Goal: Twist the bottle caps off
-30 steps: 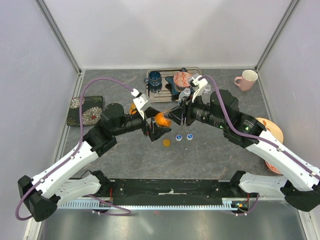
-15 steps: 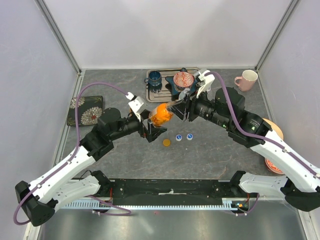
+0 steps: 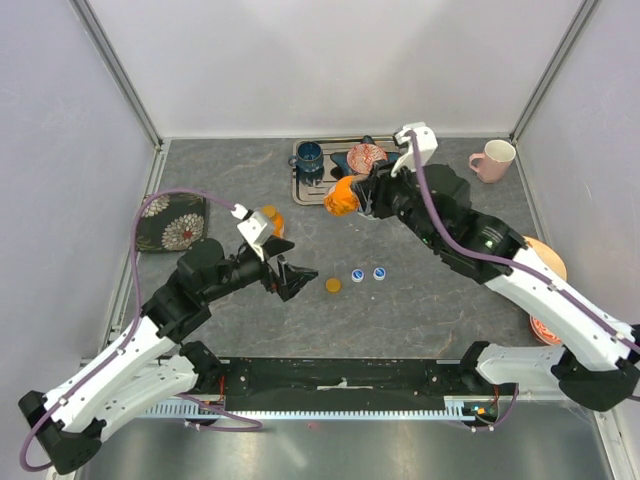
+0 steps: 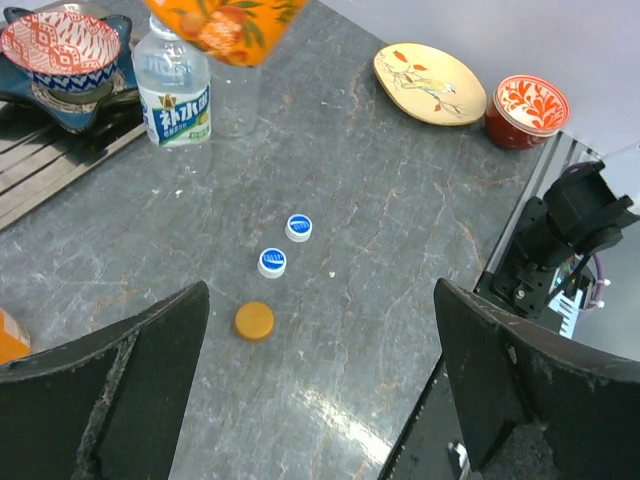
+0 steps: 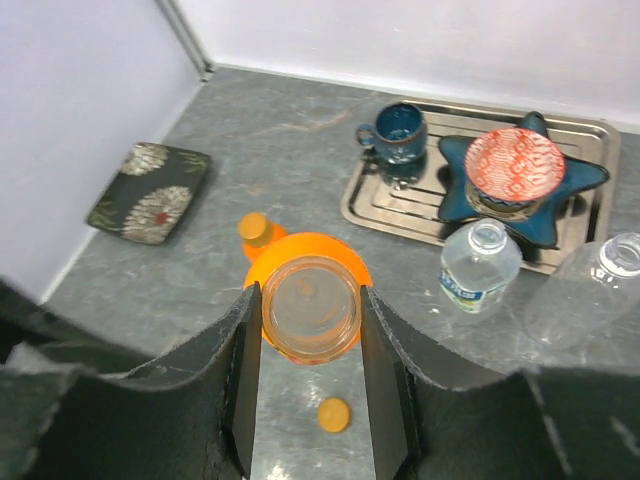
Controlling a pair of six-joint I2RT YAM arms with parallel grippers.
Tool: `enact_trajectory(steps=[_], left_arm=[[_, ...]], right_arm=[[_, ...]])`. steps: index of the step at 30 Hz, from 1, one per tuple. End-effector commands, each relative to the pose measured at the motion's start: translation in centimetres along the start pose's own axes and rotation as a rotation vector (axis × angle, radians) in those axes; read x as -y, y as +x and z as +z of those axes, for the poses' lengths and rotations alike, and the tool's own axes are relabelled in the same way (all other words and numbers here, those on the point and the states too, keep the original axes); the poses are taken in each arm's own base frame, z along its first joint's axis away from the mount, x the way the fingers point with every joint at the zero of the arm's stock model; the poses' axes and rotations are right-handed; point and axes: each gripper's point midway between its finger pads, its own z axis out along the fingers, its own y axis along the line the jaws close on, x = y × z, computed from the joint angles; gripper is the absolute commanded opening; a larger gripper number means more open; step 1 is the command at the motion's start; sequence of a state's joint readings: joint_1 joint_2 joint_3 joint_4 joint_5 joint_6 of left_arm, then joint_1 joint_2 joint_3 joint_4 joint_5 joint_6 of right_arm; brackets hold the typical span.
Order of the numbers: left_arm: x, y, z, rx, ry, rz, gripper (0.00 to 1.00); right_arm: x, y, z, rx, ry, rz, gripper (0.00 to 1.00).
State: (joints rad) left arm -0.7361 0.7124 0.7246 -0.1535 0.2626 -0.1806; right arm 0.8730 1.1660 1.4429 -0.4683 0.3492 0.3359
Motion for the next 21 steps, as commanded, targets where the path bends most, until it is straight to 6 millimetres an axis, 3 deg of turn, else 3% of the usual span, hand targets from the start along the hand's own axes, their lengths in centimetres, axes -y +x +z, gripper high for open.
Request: enact_trajectory(steps=[1,8,15,21], left_arm=[[0.3,-0.2,-1.8,0.030,-0.019,-0.048,0.99],[0.1,-1.6,-4.3,0.124,-0.071,-0.063,0.99],[-1.7,-2.5,-6.5,0.218,-0.191,-0.072,0.99],[-1.6,-3.0,-7.6,0.240,-0.203,-0.056,0.99]], right_arm=[[1.9,0.4,2.8,0.025,0.144,-0.061,0.00],[2.7,6.0,8.2,-0.067,0.225,-0.117,0.00],[4.0,9.9,12.8,-0.097,0.312,-0.182,0.00],[5.4,13.4,17.3,-0.148,0.375,-0.182,0.00]])
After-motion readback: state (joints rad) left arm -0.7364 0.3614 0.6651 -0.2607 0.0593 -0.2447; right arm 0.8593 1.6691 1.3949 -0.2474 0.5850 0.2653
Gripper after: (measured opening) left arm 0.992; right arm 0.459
